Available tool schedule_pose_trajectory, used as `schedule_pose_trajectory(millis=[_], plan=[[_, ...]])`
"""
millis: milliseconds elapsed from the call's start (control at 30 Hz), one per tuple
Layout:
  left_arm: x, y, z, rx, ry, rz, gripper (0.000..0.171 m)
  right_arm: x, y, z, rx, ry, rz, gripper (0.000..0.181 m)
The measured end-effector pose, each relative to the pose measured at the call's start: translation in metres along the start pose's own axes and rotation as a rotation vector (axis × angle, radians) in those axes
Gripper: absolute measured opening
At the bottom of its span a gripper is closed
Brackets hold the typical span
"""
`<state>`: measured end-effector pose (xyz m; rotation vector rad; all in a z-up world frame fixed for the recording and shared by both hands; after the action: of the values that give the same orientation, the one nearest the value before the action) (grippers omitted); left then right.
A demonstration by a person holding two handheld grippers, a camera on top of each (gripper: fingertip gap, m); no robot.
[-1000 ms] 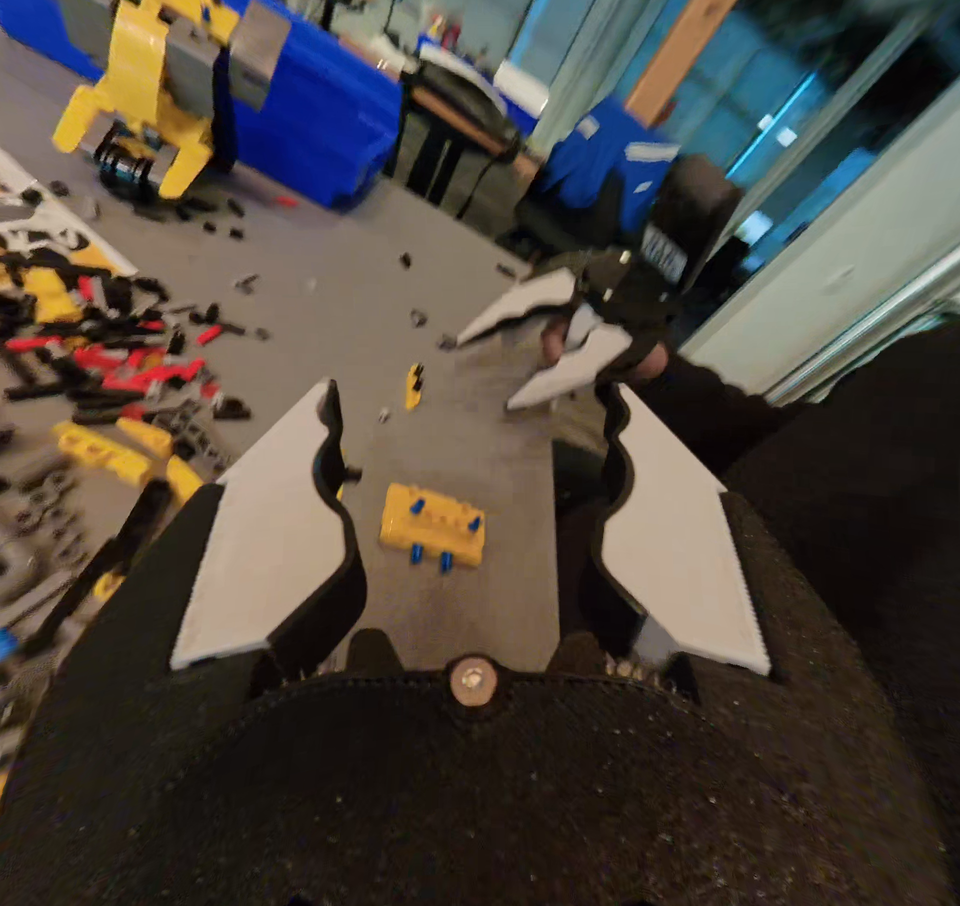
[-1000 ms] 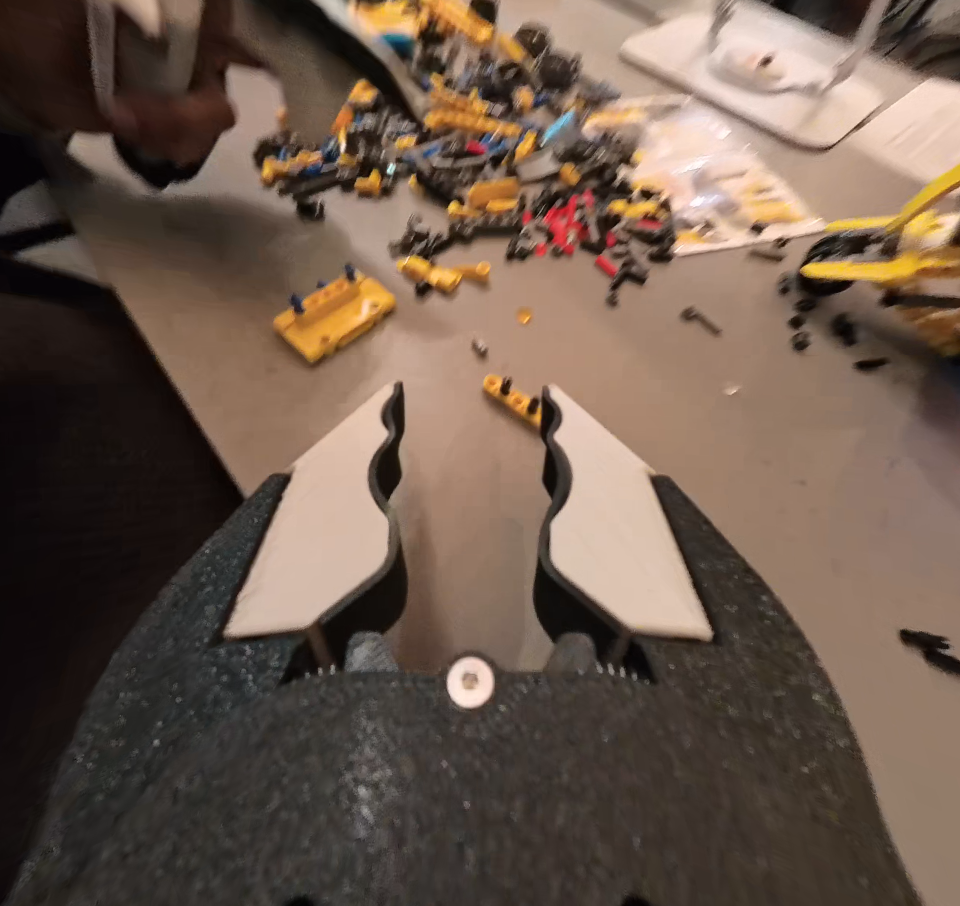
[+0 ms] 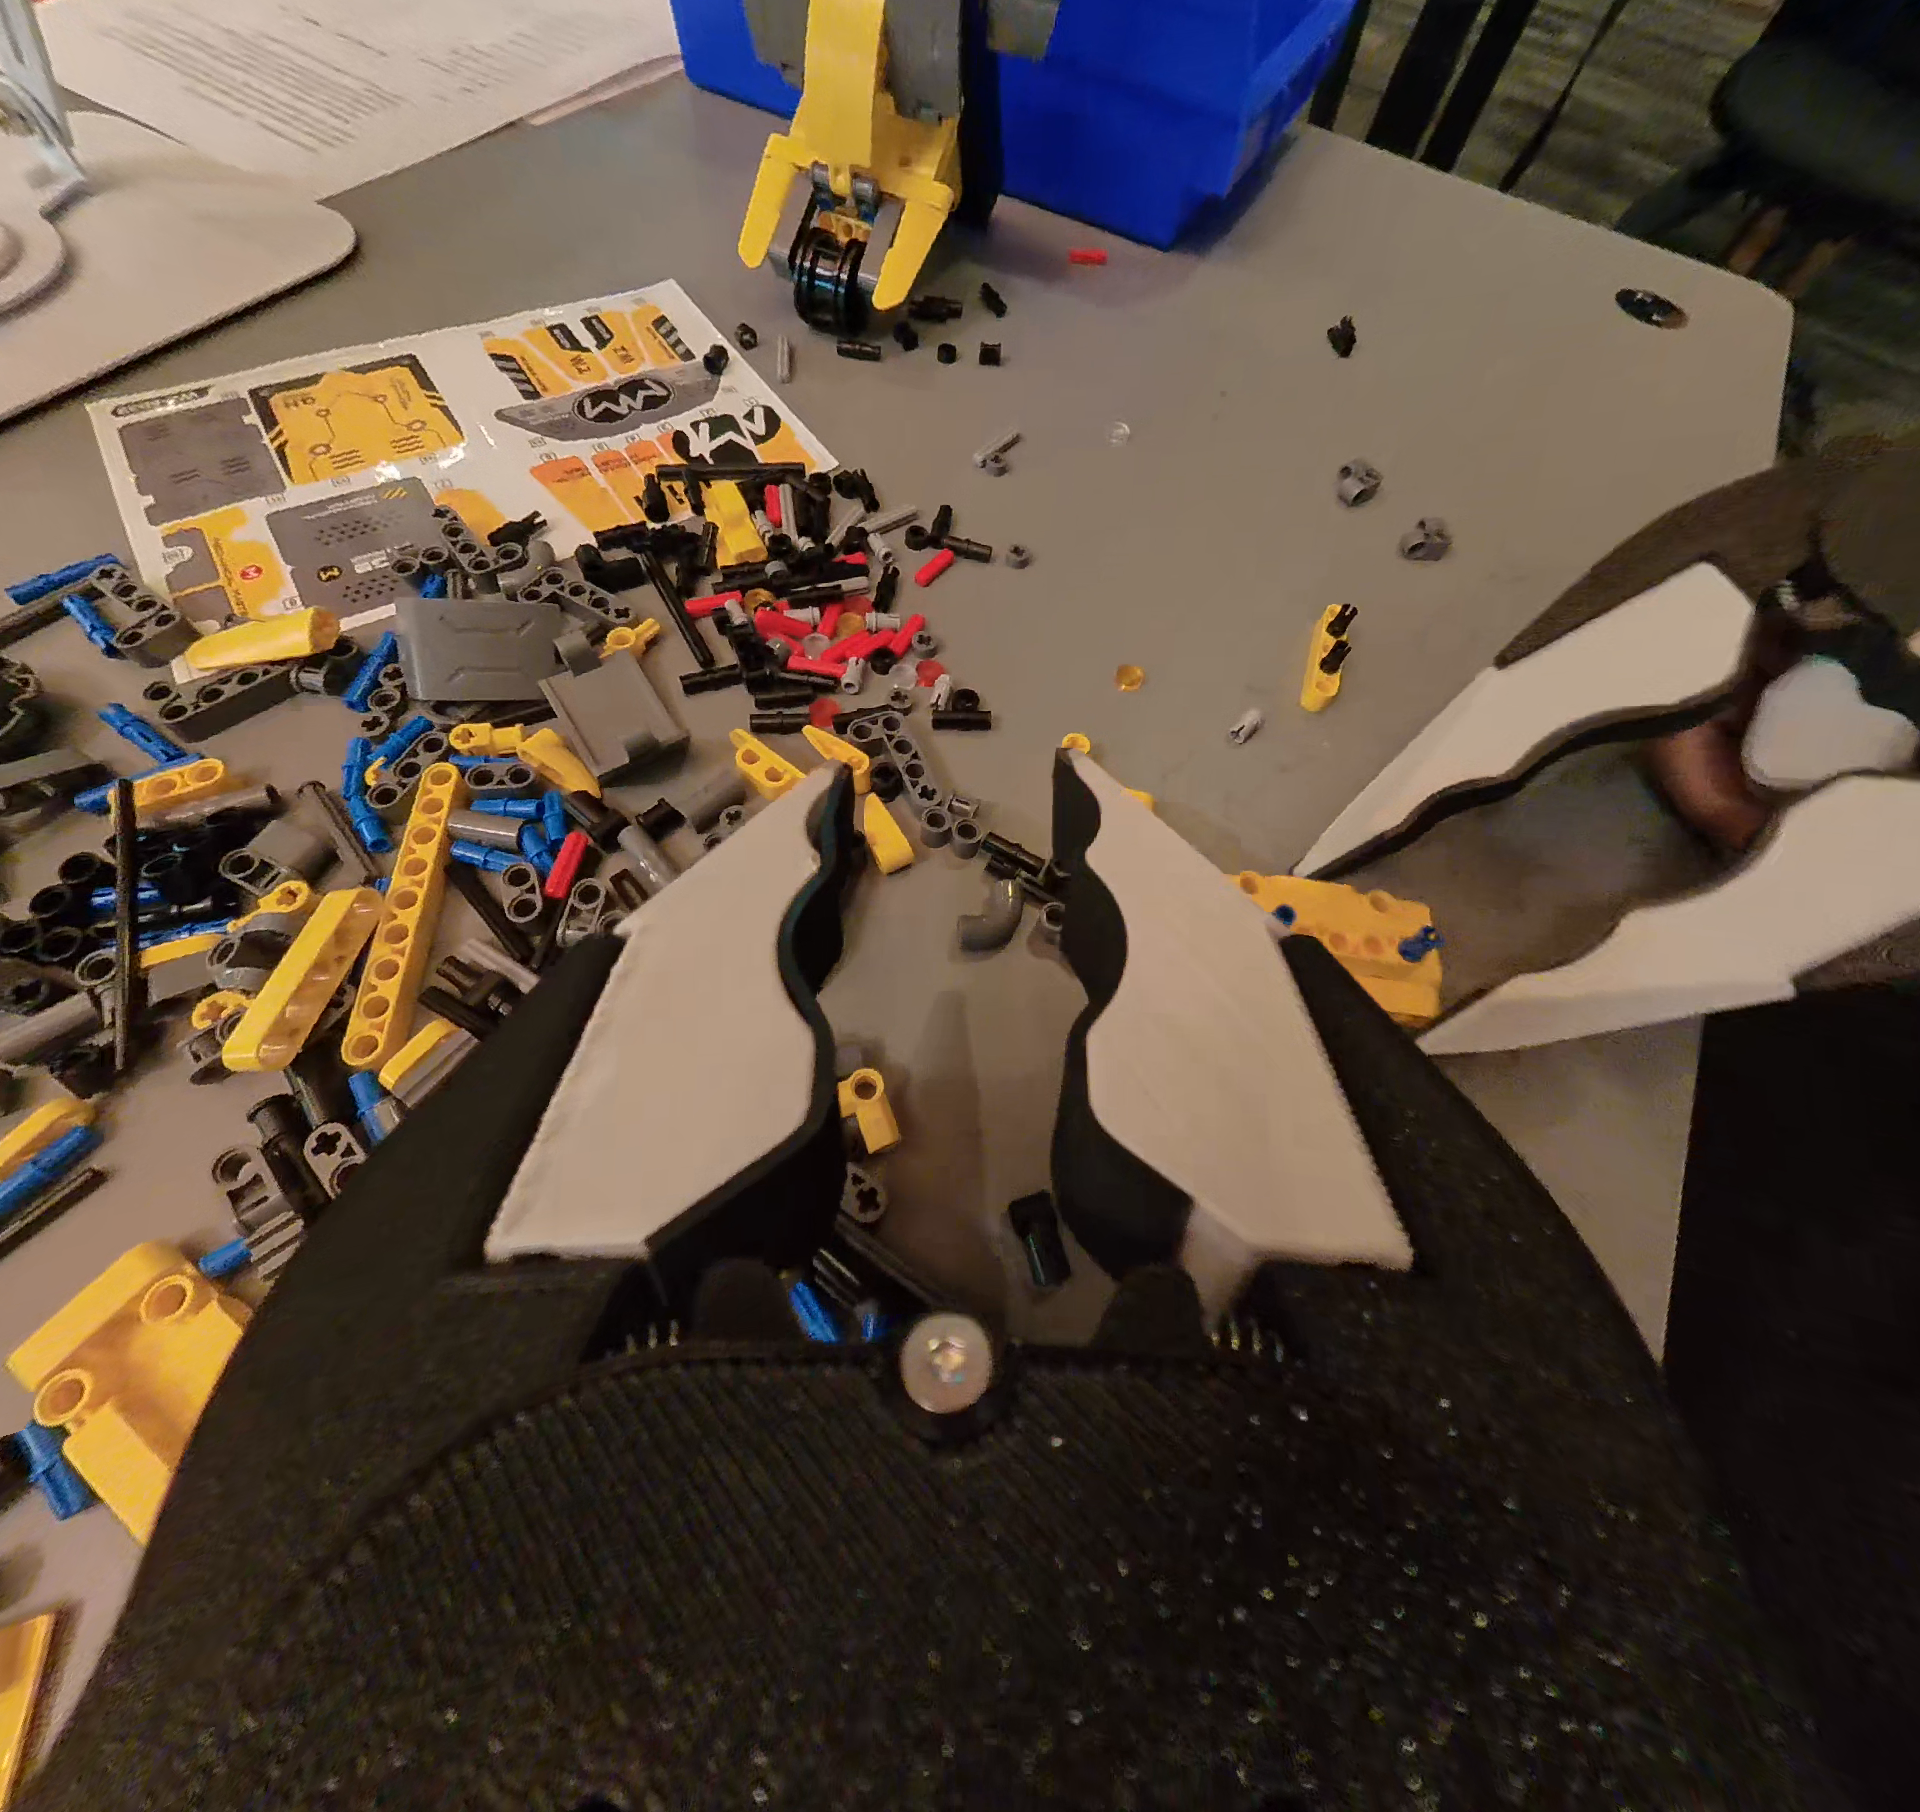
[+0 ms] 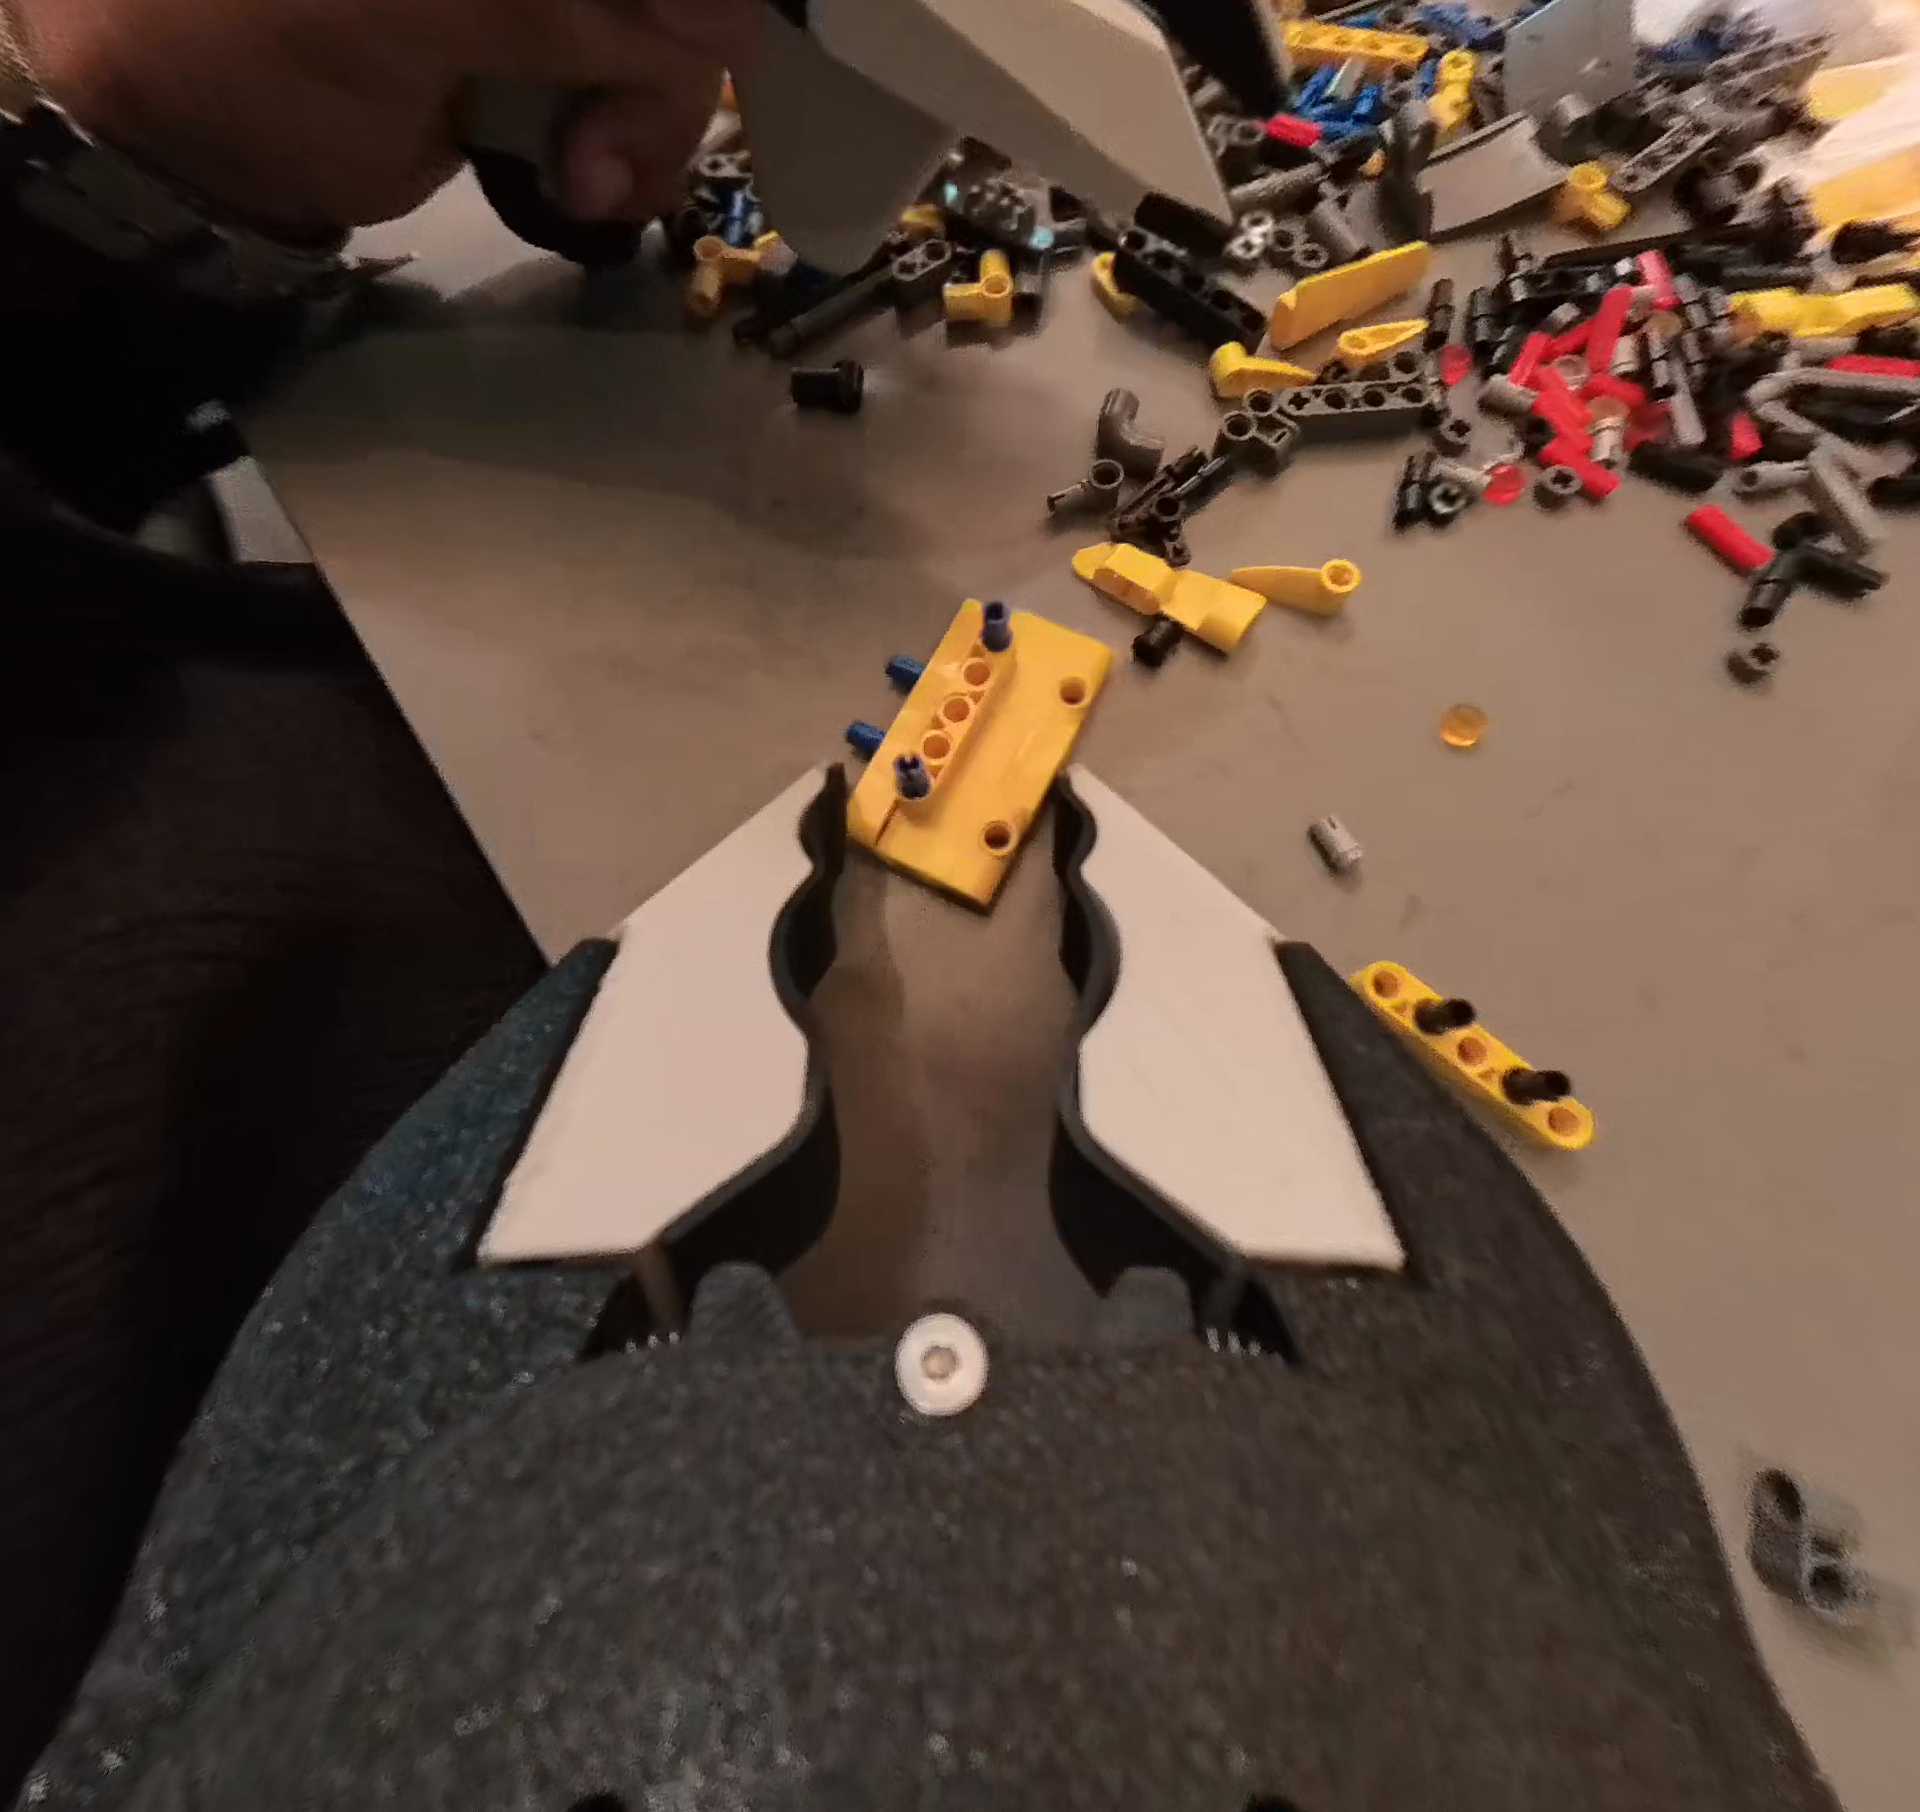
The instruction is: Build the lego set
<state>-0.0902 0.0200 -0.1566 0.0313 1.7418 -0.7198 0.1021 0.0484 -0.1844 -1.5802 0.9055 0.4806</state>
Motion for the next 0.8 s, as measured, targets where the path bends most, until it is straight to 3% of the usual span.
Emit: schedule_pose_trajectory(millis=[133,300,433,500,600,800], plan=[[-0.005,0.004,0.005,0.022,0.022,0.007,0.039,-0.004,-0.01,0.017,-0.204,-0.006,-0.121,0.031],[-0.012,0.012,0.009,0.069,0.015,0.016,0.039,-0.008,-0.013,0.029,-0.261,-0.18,-0.131,0.032],[-0.014,0.018,0.018,0.26,-0.03,-0.034,0.047,-0.007,-0.013,0.034,-0.305,-0.175,-0.156,0.044],[-0.011,0.021,0.022,0.249,0.022,-0.105,0.054,-0.004,-0.017,0.035,-0.288,-0.193,-0.148,0.054],[-0.009,0.027,0.028,0.176,0.147,-0.208,0.062,-0.003,-0.029,0.038,-0.242,-0.213,-0.048,0.053],[-0.003,0.041,0.037,0.081,0.299,-0.343,0.057,-0.002,-0.065,0.054,-0.131,-0.129,0.247,0.048]])
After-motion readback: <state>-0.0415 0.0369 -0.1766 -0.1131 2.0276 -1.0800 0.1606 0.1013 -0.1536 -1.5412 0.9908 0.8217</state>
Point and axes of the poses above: each gripper's, where its closed fingertips meet, y out along the fingers, x out of its underside, z = x × y across the jaws, the point moved 10 cm from there along -y, back along the fingers, and after that the axes turned 14 degrees about y, right-handed, at the moved point
